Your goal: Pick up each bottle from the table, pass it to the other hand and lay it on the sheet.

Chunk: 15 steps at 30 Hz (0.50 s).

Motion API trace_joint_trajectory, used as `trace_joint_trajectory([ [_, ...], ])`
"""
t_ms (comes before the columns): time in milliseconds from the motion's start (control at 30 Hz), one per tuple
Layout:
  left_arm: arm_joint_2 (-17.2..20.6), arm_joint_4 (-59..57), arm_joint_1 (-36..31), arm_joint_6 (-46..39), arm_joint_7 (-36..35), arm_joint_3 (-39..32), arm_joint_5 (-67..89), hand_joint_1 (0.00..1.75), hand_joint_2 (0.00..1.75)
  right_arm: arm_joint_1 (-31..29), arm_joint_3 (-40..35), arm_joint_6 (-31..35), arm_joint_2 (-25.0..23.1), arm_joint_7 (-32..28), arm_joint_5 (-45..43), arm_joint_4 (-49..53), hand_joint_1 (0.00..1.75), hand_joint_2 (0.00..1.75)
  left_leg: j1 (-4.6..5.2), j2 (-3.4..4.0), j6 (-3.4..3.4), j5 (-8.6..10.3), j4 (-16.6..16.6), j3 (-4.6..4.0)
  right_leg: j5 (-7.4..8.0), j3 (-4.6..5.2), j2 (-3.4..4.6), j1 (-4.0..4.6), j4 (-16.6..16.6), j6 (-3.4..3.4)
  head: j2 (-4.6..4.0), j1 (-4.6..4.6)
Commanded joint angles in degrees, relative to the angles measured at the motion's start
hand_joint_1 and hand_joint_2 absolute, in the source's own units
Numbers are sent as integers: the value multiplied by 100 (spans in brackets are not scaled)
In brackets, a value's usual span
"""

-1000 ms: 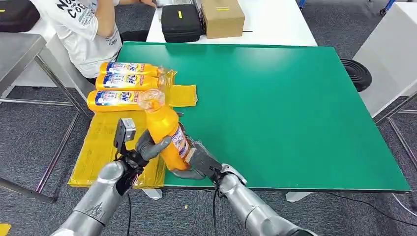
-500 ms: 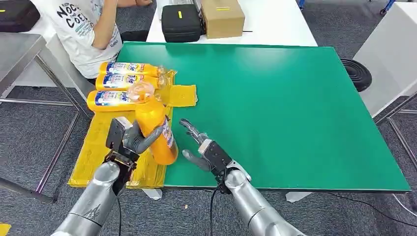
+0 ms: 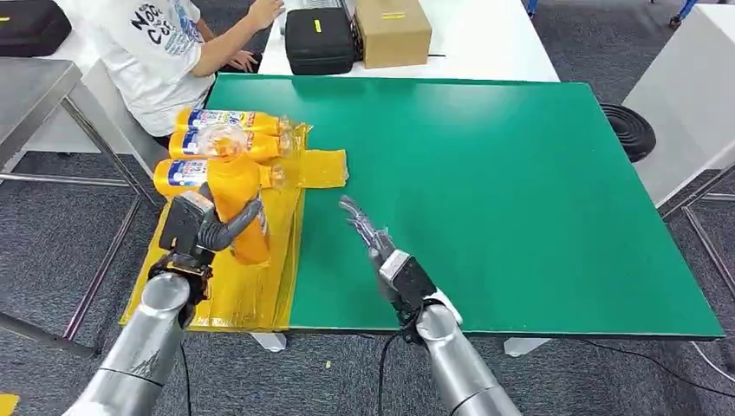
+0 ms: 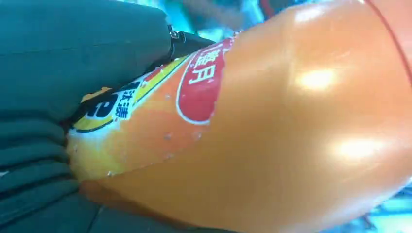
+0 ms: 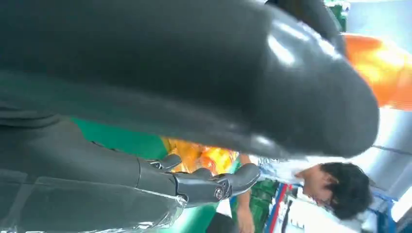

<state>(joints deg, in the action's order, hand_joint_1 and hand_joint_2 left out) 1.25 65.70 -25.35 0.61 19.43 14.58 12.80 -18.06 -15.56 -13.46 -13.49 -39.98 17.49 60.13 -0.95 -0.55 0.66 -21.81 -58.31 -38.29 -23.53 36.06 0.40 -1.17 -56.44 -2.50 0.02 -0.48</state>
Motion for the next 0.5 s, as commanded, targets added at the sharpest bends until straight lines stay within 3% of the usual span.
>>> trace_joint_trajectory([
  [33, 1397, -1197, -2186, 764, -576, 786, 1625, 175, 175, 607, 1127, -16, 278, 103, -400, 1260, 0, 175, -10, -28, -3, -8, -14, 11, -19, -23, -36, 13, -14, 18, 0, -2],
  [100, 1589, -1458, -2524, 1025, -530, 1038, 1876, 175, 175, 673, 1316, -90, 287, 123, -465, 1357, 0, 175, -6, -16, -1, -1, -5, 4, -6, -10, -20, 8, -6, 10, 0, -5],
  [133, 1745, -1618, -2751, 1345, -601, 1549, 2332, 175, 175, 721, 1430, -41, 259, 147, -509, 1421, 0, 175, -7, -21, -1, -9, -10, 21, -17, -29, -29, 11, -10, 15, 0, 0],
  [300, 1700, -1887, -3096, 1579, -518, 2415, 3052, 175, 175, 1009, 1677, 5, 232, 263, -411, 1708, 0, 175, -7, -17, -4, 0, -1, 16, -4, -18, -21, 8, -2, 20, 0, 0],
  [500, 1839, -1723, -3103, 1708, -489, 2629, 3055, 175, 175, 1070, 1727, 134, 210, 326, -324, 1709, 0, 175, -4, -1, -3, -6, -2, 17, -4, -19, -5, 5, -3, 21, 0, 0],
])
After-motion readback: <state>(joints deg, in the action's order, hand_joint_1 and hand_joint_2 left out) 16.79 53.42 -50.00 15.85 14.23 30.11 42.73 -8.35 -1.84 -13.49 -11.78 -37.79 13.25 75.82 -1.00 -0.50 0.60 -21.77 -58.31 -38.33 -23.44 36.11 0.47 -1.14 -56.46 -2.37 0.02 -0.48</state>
